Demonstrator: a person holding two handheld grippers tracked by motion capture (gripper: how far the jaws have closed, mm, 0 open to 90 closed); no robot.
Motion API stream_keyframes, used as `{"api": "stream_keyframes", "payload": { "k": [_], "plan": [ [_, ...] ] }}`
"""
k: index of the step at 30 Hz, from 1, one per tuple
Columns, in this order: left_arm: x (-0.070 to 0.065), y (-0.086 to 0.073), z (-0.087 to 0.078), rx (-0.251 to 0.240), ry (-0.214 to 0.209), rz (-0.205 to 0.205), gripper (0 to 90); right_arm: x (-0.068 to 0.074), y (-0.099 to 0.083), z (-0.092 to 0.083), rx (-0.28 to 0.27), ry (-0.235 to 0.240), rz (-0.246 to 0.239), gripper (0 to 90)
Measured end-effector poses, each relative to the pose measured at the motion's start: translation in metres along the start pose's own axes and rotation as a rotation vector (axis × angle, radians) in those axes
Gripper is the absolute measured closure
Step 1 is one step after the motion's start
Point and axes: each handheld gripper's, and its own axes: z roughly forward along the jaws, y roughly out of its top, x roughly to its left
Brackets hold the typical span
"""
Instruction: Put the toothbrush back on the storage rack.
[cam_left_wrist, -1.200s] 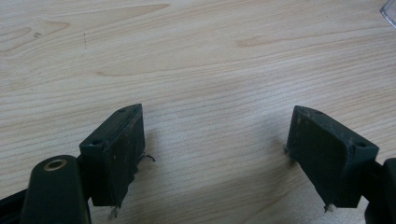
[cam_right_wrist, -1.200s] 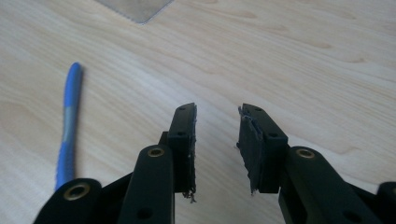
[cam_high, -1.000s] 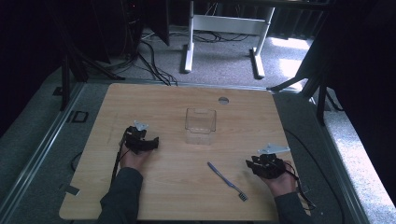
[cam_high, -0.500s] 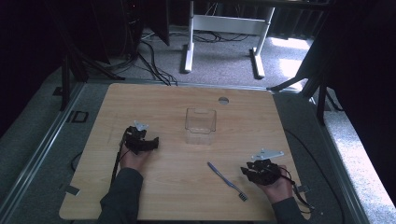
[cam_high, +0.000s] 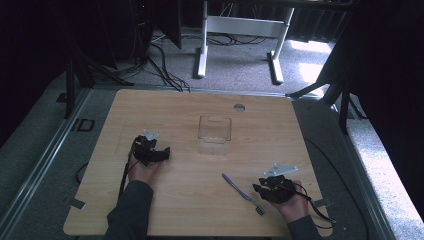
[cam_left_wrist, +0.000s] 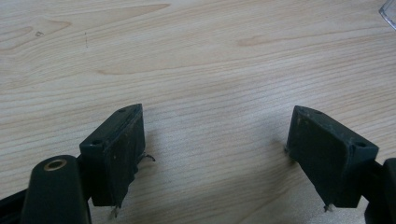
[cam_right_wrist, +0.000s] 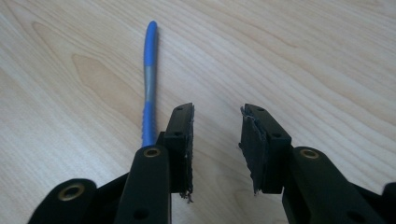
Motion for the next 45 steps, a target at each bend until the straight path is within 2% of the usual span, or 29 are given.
{"api": "stream_keyframes", "payload": {
  "k": [9,17,22,45],
  "plan": [
    [0.000,0.000,0.000,0.000,0.001,-0.001,19.8,0.013,0.006,0.001,0.040,0.019,-0.055,71.1],
    [0.000,0.000,0.000,0.000,0.002,-0.001,19.8,0.020,0.011,0.007,0.085,0.030,-0.088,72.7],
    [0.000,0.000,0.000,-0.001,0.002,-0.001,19.8,0.024,0.014,0.011,0.119,0.040,-0.093,73.0],
    [0.000,0.000,0.000,0.000,0.001,-0.002,19.8,0.035,0.020,0.023,0.170,0.054,-0.107,73.2]
  ]
}}
